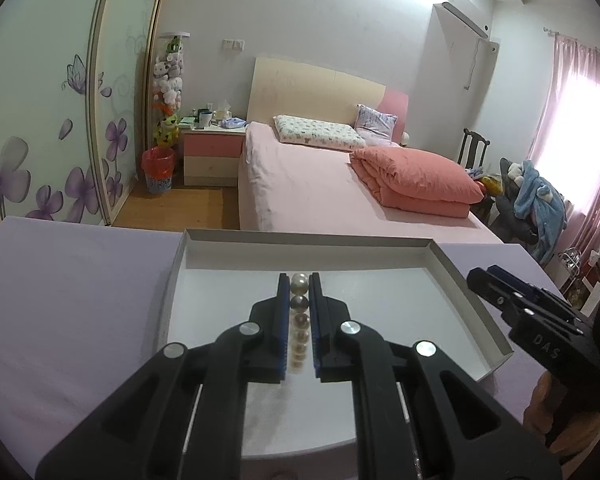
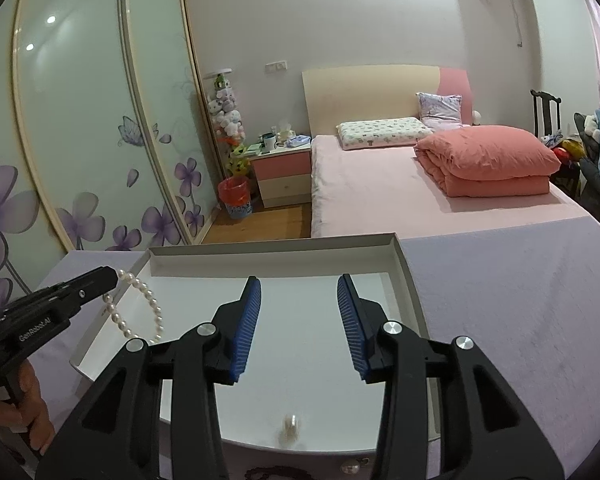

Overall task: Organize jewelry
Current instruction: 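Carry the pearl bracelet into the grey tray and open the left tool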

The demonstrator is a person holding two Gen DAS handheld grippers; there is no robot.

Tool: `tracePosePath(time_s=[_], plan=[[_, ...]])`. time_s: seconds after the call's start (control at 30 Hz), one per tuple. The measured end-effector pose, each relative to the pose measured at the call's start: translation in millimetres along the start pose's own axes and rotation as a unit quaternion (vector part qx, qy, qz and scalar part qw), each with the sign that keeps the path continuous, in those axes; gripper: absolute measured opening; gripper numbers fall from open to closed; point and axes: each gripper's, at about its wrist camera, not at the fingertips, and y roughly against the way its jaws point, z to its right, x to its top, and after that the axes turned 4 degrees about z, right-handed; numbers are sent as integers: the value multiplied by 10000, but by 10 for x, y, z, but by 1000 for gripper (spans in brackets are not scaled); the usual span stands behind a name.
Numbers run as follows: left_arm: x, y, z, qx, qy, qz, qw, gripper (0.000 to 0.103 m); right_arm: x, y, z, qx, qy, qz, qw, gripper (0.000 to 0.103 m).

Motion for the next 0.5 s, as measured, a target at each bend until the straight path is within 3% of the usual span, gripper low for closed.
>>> tracePosePath(time_s=[0.17,0.5], plan=[[3,-60,-40,85,117,-59,9999,16,5,-11,3,-15,6,-3,10000,42],[-12,-58,-90,135,141,-70,9998,16,15,-35,17,-1,79,4,10000,42]])
